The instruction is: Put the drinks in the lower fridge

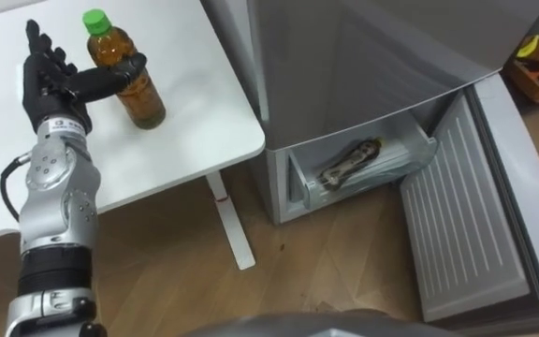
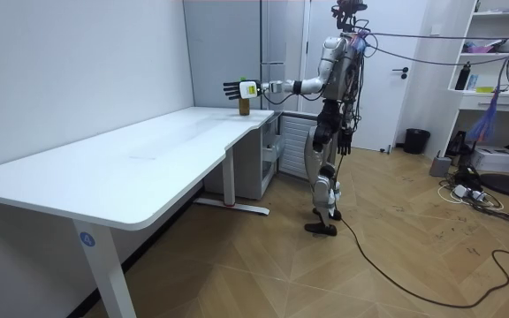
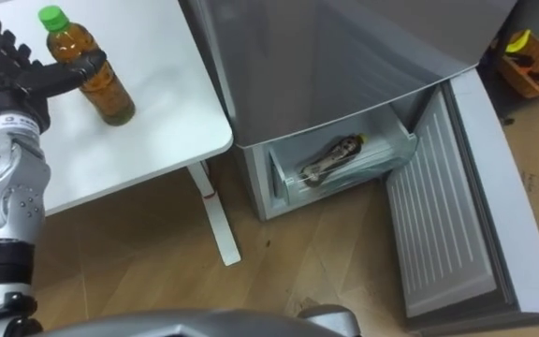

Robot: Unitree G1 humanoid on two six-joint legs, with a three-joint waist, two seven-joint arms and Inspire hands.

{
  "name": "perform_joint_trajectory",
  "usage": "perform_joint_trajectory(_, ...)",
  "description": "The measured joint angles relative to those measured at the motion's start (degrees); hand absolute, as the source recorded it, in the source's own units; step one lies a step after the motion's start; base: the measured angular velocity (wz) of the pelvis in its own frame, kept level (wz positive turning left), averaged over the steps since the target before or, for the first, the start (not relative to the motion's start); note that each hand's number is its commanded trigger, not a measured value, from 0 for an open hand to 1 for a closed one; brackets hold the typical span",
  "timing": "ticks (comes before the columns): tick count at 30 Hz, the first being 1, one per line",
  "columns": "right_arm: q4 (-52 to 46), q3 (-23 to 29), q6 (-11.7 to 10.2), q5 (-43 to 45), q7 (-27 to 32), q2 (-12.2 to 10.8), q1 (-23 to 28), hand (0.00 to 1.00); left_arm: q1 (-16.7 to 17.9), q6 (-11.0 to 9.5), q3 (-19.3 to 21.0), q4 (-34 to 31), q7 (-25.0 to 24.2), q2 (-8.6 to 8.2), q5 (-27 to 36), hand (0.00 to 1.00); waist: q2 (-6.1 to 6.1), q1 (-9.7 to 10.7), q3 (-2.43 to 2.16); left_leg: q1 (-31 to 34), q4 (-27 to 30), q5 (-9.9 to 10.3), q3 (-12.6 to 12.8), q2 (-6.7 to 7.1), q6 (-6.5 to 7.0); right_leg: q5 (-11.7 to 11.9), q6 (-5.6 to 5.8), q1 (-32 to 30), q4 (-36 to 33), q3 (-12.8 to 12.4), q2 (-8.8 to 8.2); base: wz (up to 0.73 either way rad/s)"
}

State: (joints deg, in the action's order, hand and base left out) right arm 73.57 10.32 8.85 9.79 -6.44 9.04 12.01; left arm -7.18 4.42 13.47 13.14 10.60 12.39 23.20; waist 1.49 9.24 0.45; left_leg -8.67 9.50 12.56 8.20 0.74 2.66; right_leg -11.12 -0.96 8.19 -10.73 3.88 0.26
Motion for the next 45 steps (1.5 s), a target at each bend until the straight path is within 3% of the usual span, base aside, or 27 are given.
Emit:
perform_joint_trajectory(7, -0.1, 0.0, 0.0, 0.0, 0.0, 0.1, -0.3, 0.0, -0.6, 0.1, 0.0, 0.0, -0.2, 0.2, 3.8, 0.0, 0.82, 0.0, -0.17, 0.0, -0.1, 0.0, 0.5, -0.03, 0.05, 0.0, 0.0, -0.8, 0.0, -0.6, 0.06, -0.03)
perform_joint_trajectory(25, 0.0, 0.2, 0.8, -0.2, 0.0, 0.2, -0.2, 0.0, -3.6, 2.0, 0.0, 2.7, -2.7, 0.67, 4.1, 0.0, 0.85, 0.1, -0.13, 0.3, -0.4, 0.2, 1.2, -0.07, 0.09, 0.0, 0.0, -1.3, -0.2, -1.1, 0.12, -0.02)
perform_joint_trajectory(35, 0.0, 0.6, 1.2, -0.4, 0.0, 0.6, -0.1, 0.0, -4.9, 3.3, 0.0, 7.4, -3.3, 4.36, 3.7, 0.0, 1.0, 0.2, -0.16, 1.0, 0.1, 0.4, 1.2, -0.06, 0.27, 0.0, 0.01, -2.1, -1.1, -2.5, 0.29, -0.05)
perform_joint_trajectory(39, -0.1, 0.6, 1.3, -0.4, 0.0, 1.2, -0.1, 0.0, -5.8, 4.4, -0.1, 8.6, -3.4, 6.43, 3.7, 0.0, 1.61, 0.2, -0.11, 1.1, 0.2, 0.5, 1.2, -0.04, 0.33, 0.0, 0.01, -2.4, -1.2, -3.5, 0.46, -0.06)
perform_joint_trajectory(45, 0.0, 0.6, 2.1, -0.3, 0.0, 2.2, -0.2, 0.0, -6.9, 4.9, -0.1, 9.1, -3.4, 7.06, 4.2, 0.0, 2.53, 0.4, -0.13, 1.2, 0.1, 0.5, 1.1, -0.09, 0.33, 0.0, -0.01, -2.7, -1.3, -4.1, 0.66, -0.03)
